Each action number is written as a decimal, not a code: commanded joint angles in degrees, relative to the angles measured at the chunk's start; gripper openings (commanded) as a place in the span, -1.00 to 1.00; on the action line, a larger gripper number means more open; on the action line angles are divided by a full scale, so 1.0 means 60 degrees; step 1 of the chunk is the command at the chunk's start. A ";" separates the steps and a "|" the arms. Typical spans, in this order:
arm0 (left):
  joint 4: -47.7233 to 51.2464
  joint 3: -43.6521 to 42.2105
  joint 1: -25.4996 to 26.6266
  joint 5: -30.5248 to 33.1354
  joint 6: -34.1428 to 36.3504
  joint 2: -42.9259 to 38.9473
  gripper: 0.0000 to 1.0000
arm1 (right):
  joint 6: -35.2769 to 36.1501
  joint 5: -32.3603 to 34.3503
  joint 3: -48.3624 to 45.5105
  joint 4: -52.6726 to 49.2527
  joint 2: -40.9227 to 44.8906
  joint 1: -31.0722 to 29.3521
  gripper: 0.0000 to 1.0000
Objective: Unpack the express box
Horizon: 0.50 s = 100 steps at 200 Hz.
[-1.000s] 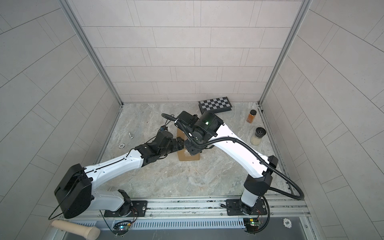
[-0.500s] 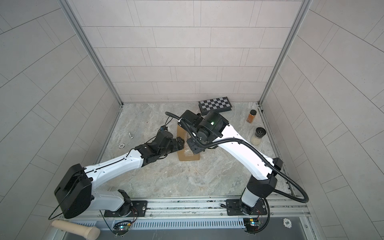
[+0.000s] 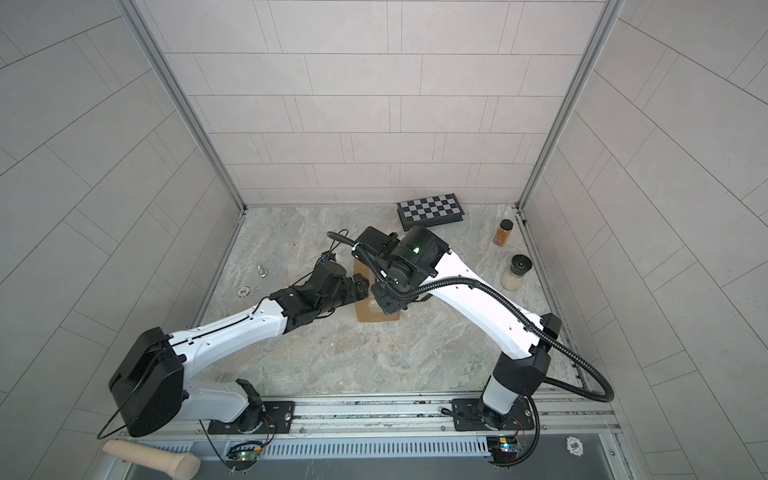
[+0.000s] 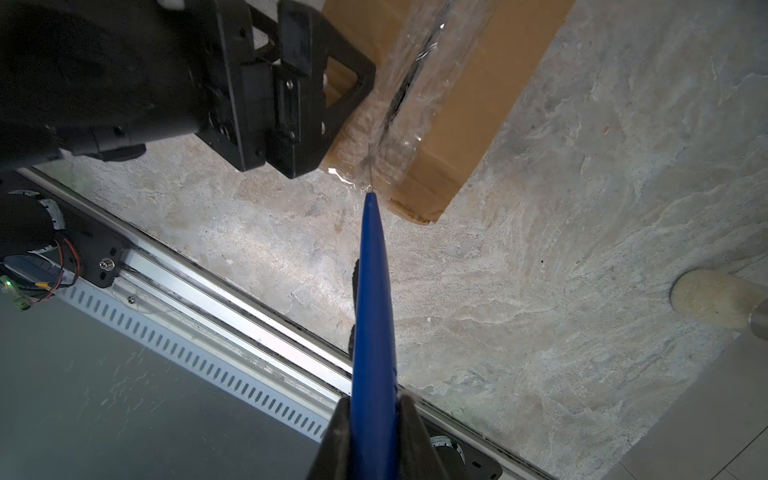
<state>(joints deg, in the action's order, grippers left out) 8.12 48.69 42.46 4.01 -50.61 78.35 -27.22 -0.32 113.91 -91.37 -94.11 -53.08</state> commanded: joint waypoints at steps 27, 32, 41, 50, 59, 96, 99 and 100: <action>0.1224 0.0168 -0.0688 -0.0343 0.0833 -0.0671 0.89 | -0.0062 0.0792 0.0059 -0.1445 0.0278 0.0511 -1.00; 0.1257 0.0257 -0.0764 -0.0361 0.0968 -0.0786 0.90 | -0.0031 0.0900 0.0178 -0.1407 0.0335 0.0572 -1.00; 0.1281 0.0427 -0.0902 -0.0429 0.1205 -0.0969 0.92 | 0.0071 0.1088 0.0456 -0.1252 0.0439 0.0659 -1.00; 0.1290 0.0554 -0.1036 -0.0488 0.1392 -0.1126 0.93 | 0.0109 0.1369 0.0582 -0.0976 0.0592 0.0724 -1.00; 0.1248 0.0635 -0.1173 -0.0554 0.1585 -0.1244 0.94 | 0.0219 0.1522 0.0442 -0.0594 0.0816 0.0893 -1.00; 0.1028 0.0661 -0.1837 -0.0931 0.2073 -0.1327 0.95 | 0.0475 0.1171 -0.1023 0.1050 0.1645 0.2383 -1.00; 0.1021 0.0662 -0.1864 -0.0939 0.2093 -0.1330 0.95 | 0.0492 0.1103 -0.1152 0.1256 0.1718 0.2516 -1.00; 0.1020 0.0661 -0.1870 -0.0943 0.2107 -0.1327 0.95 | 0.0500 0.1076 -0.1184 0.1306 0.1736 0.2569 -1.00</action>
<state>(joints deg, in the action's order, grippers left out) 13.54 51.57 32.82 -0.14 -41.65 70.76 -25.76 5.26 111.37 -89.27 -87.59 -42.19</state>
